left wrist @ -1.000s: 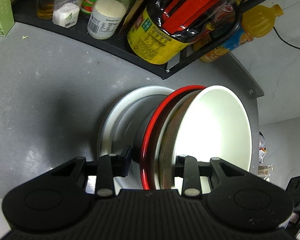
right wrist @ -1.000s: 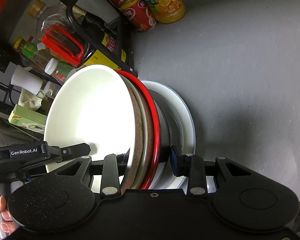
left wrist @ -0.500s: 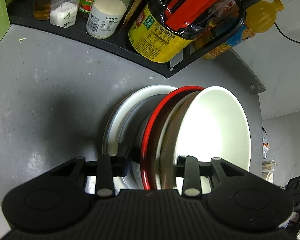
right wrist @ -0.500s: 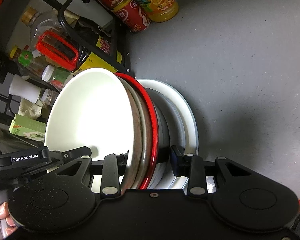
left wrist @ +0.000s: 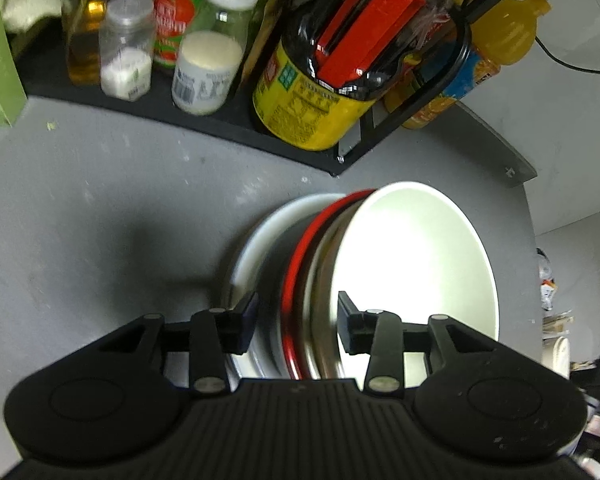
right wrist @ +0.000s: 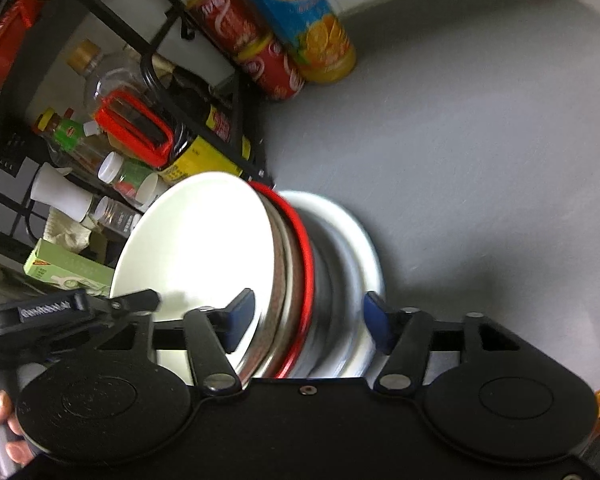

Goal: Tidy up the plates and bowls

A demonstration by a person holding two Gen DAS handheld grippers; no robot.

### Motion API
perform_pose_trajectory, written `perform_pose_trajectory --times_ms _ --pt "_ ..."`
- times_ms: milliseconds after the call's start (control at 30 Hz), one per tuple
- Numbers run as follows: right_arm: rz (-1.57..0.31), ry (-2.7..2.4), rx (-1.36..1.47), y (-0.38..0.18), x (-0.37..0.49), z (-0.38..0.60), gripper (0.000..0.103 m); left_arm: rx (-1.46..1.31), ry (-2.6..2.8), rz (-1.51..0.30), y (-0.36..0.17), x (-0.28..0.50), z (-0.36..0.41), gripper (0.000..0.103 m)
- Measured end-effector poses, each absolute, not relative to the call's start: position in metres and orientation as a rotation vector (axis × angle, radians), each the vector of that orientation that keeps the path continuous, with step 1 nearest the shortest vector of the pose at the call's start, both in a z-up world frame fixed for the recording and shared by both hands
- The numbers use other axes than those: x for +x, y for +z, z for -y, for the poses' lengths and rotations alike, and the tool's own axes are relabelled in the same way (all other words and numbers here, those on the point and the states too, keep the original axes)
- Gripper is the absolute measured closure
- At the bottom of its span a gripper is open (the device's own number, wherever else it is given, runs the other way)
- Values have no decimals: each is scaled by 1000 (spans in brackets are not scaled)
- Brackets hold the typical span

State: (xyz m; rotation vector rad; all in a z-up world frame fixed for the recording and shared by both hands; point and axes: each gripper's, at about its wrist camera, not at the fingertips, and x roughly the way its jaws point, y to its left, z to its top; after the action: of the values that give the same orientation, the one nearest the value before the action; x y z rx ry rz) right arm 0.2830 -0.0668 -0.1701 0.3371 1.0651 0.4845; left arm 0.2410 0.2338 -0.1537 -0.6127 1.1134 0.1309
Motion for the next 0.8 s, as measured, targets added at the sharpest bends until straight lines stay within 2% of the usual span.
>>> perform_pose_trajectory --times_ms 133,167,233,333,400,467,633,800 --pt "-992 463 290 -154 277 74 22 -584 150 -1072 -140 234 -238 49" --pt "-974 453 279 -150 276 76 21 -580 157 -1060 -136 232 -239 47" --pt "-942 435 264 -143 275 81 18 -558 164 -1039 -129 231 -239 36" --pt "-904 410 260 -132 271 91 12 -511 178 -1018 -121 229 -238 29" --pt "-875 391 249 -125 267 98 11 -502 177 -1007 -116 227 -238 27" --pt "-849 371 246 -120 262 105 5 -498 171 -1004 -111 224 -237 27" --pt "-793 336 249 -109 241 128 0 -461 168 -955 -93 208 -227 26" --pt "-765 326 250 -102 214 148 0 -434 173 -911 -78 183 -213 21"
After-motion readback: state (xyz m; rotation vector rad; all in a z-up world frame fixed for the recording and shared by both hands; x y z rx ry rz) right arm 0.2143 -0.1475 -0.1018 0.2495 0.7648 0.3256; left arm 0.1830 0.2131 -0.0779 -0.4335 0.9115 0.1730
